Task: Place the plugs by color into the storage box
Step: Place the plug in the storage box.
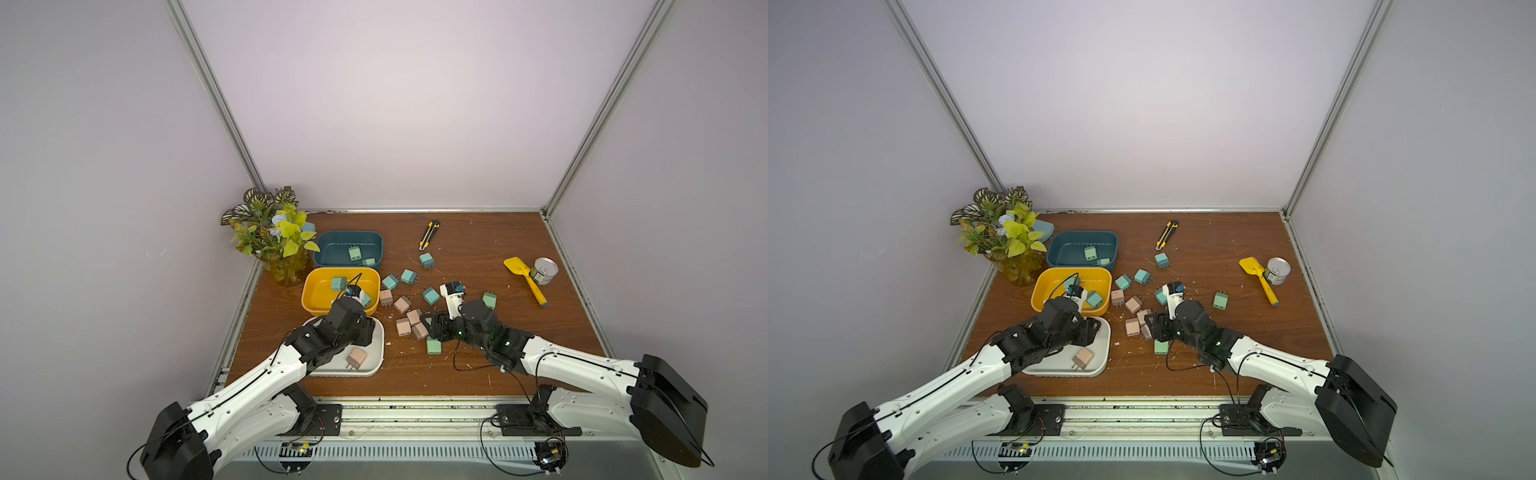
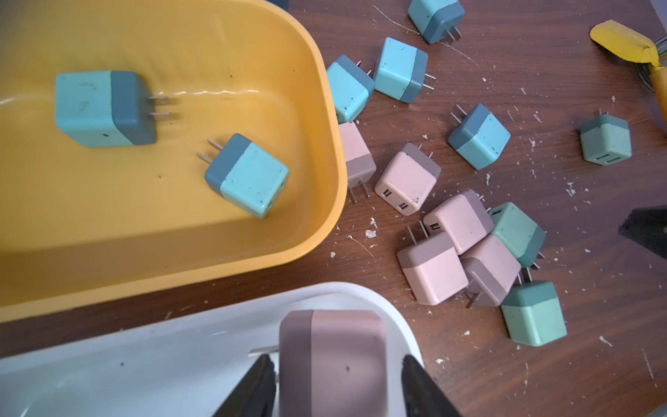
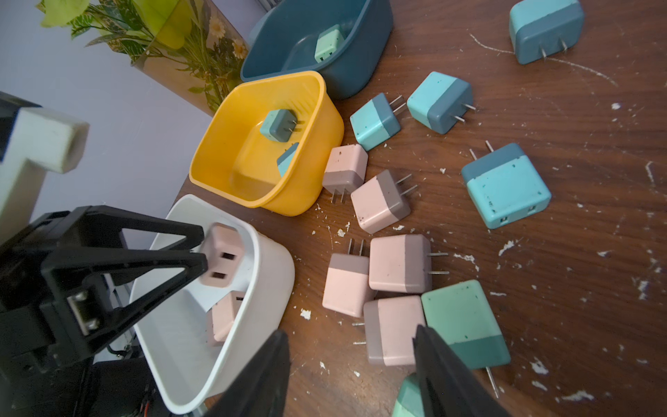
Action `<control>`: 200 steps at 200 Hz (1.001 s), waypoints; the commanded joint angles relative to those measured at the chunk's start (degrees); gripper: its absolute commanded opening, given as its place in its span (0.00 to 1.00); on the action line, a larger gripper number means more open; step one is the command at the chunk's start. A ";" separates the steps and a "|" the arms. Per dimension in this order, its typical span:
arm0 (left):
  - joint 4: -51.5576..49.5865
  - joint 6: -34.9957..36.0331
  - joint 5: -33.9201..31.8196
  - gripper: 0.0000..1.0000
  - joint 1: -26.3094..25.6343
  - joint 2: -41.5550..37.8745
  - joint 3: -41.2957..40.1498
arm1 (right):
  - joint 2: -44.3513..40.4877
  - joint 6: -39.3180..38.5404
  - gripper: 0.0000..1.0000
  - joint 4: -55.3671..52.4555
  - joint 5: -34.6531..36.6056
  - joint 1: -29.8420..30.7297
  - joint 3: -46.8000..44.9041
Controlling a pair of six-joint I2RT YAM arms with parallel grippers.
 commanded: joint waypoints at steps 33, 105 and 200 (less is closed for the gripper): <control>-1.24 -0.64 -1.04 0.60 0.51 -0.90 0.17 | 1.26 -1.19 0.61 0.07 0.54 0.33 2.54; 2.00 5.59 -2.74 0.59 0.51 2.29 3.89 | 1.11 -3.02 0.62 -2.66 2.89 0.26 4.07; 16.55 21.11 8.28 0.57 0.09 21.59 17.63 | -7.08 -2.22 0.62 -15.92 15.67 0.02 4.13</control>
